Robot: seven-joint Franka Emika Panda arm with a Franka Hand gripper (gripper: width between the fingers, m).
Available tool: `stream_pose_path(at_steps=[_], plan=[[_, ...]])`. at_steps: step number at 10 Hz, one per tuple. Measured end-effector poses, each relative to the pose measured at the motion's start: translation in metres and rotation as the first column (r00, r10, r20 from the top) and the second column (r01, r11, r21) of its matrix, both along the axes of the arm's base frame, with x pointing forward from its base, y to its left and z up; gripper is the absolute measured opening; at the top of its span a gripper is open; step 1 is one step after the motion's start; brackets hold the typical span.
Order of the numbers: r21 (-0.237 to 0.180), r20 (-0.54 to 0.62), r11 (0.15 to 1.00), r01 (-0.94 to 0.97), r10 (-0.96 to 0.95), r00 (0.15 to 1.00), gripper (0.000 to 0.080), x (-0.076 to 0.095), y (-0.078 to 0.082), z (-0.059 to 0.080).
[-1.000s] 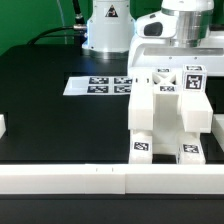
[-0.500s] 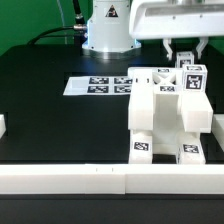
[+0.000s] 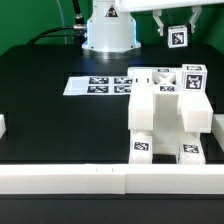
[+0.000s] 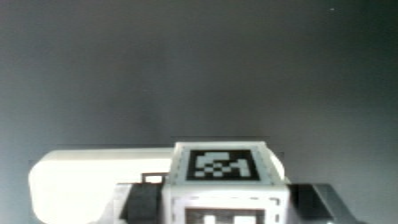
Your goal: Assemble chair
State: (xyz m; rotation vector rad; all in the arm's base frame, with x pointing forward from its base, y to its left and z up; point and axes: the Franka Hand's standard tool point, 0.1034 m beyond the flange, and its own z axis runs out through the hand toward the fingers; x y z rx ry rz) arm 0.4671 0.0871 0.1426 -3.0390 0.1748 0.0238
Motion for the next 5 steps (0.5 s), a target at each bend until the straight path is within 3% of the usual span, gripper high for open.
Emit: stream_pose_path(at_steps=[3,4,5], plan=[[0.001,0.004,0.999,-0.041,0.041,0.999,0.0287,0.005,-0.005,0.0],[-0.001,0.034,0.996,-0.09,0.09,0.995,0.0287,0.04,-0.023,0.009],[-0.009,0.061,0.995,-0.095,0.095,0.994,0.0287,0.065,-0.032,0.016]])
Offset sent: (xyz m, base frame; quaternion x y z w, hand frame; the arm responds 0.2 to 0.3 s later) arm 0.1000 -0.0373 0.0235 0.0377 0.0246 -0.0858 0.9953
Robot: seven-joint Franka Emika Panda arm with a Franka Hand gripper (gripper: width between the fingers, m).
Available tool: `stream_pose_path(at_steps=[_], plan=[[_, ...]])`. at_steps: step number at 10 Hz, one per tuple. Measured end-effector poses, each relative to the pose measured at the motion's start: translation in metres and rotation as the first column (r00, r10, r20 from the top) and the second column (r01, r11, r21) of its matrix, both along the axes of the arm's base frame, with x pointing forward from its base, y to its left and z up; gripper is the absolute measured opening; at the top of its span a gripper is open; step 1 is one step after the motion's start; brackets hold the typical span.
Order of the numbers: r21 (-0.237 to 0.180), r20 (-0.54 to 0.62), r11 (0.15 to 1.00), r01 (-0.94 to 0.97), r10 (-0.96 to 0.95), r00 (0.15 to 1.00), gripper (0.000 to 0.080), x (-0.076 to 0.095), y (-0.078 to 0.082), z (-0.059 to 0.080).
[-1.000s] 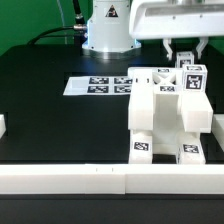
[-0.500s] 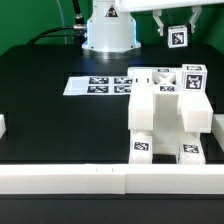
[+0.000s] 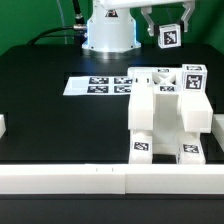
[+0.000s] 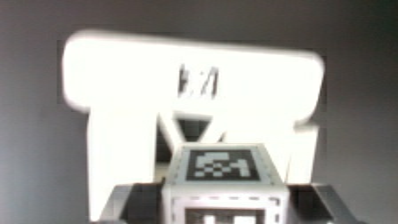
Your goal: Assemble chair
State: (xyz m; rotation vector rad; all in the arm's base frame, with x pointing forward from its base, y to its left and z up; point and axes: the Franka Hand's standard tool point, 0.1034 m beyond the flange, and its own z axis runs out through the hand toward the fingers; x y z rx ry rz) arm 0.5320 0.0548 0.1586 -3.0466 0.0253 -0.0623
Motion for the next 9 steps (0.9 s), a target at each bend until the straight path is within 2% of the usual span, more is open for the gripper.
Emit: stream_pose_path(at_steps=[1,6,7,9], plan=[[-0.005,0.014,1.0,-0.02,0.02,1.0,0.0287,0.016,-0.009,0.004],[-0.008,0.01,1.0,-0.017,0.017,1.0,0.0287,0.015,-0.011,-0.001],[-0.02,0.012,0.999,-0.047,0.048,0.999,0.0287,0.019,-0.019,-0.008],[-0.031,0.022,0.995,-0.096,0.097,0.995,0.0287,0.056,-0.035,-0.001]])
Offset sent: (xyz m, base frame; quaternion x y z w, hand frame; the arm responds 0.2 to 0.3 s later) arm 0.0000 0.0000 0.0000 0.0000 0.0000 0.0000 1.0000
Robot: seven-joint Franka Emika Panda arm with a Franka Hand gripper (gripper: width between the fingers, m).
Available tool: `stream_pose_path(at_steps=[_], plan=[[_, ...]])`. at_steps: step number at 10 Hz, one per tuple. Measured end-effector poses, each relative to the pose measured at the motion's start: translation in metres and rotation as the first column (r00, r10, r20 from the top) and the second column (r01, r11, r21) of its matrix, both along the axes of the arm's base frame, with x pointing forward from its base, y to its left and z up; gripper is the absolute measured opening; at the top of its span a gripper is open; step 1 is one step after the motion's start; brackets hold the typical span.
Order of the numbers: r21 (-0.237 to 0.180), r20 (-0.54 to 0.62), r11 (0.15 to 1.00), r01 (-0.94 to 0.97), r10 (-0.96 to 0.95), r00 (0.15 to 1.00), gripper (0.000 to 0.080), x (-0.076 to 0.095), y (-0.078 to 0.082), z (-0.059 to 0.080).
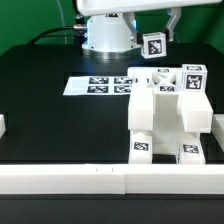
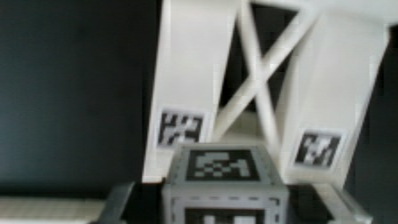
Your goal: Assemble chair
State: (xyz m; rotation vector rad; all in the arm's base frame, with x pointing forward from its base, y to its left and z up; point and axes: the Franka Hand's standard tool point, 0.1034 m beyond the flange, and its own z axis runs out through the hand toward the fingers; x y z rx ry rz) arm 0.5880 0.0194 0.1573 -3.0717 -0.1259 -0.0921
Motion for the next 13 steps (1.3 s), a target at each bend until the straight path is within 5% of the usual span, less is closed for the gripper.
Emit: stream_pose_path(at_steps=[1,13], plan=[[-0.003,0.008,1.0,-0.006,0.006,1.0,0.0287,0.013,-0.002,0.002],[-0.049,-0.02,0.98,-0.191,0.19,0.982,0.0287,0.011,-0.015,-0.014]])
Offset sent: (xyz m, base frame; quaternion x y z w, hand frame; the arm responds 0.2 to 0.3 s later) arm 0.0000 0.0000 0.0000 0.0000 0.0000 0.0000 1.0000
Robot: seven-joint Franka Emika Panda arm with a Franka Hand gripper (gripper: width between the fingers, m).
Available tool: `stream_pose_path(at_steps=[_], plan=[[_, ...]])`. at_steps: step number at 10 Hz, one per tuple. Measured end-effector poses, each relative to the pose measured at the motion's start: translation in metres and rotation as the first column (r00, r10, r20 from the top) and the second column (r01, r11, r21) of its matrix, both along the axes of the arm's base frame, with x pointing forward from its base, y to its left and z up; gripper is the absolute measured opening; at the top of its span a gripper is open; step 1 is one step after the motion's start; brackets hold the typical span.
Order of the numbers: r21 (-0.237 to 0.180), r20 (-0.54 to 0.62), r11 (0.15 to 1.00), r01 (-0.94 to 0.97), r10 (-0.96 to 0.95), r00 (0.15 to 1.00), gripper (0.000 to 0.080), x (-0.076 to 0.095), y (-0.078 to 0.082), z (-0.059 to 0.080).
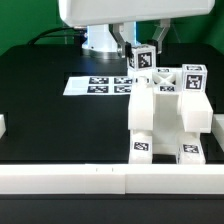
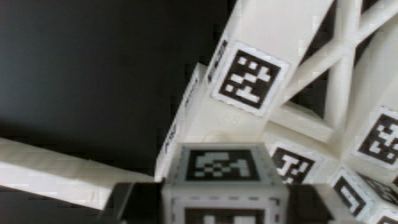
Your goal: Assemble chair
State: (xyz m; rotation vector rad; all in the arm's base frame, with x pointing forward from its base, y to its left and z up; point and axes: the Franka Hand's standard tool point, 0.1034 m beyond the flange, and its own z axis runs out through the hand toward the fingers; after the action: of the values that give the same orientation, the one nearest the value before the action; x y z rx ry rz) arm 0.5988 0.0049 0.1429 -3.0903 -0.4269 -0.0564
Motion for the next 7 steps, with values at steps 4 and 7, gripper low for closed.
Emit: stream_pose_path(at_steps=[4,7], plan=[[-0.032,-0.019,0.997,-0.068,0.067,0.998,0.0287,0.0083,0.0021,-0.0107],[-0.033,-0.014,0.997,-0.063,0.063,0.998,0.0287,0.0094,-0.0005,-0.0107]])
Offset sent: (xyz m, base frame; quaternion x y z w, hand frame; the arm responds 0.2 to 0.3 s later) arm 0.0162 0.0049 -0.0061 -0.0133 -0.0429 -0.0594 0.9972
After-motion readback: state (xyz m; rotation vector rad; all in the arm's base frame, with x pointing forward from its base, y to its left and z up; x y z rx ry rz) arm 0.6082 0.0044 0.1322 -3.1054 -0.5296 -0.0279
